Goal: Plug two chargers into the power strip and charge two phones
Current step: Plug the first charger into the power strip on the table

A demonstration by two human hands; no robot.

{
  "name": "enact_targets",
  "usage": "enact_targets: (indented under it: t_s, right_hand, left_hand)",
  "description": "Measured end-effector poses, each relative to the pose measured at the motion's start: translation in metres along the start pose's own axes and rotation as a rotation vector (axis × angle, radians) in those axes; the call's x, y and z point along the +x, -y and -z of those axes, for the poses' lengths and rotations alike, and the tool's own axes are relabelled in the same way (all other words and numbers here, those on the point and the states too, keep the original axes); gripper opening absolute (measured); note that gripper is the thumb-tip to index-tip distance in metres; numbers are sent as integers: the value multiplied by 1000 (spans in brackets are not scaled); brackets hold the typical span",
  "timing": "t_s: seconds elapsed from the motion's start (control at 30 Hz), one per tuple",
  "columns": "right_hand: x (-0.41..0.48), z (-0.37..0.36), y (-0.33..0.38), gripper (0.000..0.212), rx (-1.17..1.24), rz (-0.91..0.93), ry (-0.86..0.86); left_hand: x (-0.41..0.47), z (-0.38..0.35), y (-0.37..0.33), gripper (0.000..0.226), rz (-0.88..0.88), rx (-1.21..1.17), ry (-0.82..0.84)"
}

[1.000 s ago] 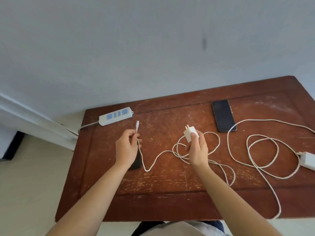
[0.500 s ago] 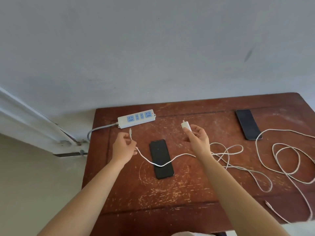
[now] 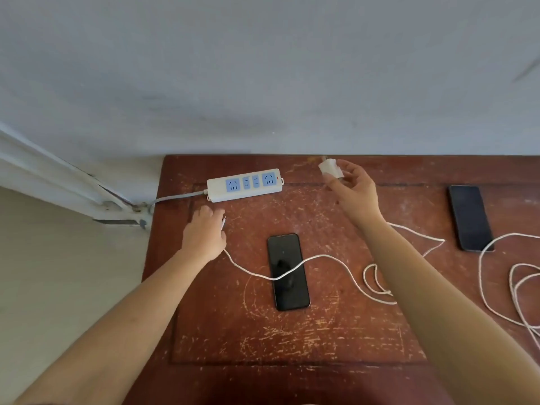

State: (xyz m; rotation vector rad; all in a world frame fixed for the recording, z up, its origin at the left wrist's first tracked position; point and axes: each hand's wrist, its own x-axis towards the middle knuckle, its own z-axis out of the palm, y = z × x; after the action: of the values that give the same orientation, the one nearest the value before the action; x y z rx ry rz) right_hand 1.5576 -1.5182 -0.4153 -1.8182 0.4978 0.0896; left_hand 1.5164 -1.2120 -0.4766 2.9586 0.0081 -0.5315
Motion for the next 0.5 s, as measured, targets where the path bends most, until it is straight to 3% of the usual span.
enact_targets:
  t_s: [0.1, 0.3, 0.5]
  right_hand:
    - [13, -17, -2, 53, -111, 45, 67]
    - [28, -41, -1, 56, -348, 159, 235]
    - [41, -56, -5, 51, -635, 382, 449]
  left_hand:
    - [13, 2, -2, 66, -85, 63, -160]
    - [44, -7, -18, 84, -21, 32, 28]
    - [41, -19, -11, 84, -98, -8, -44]
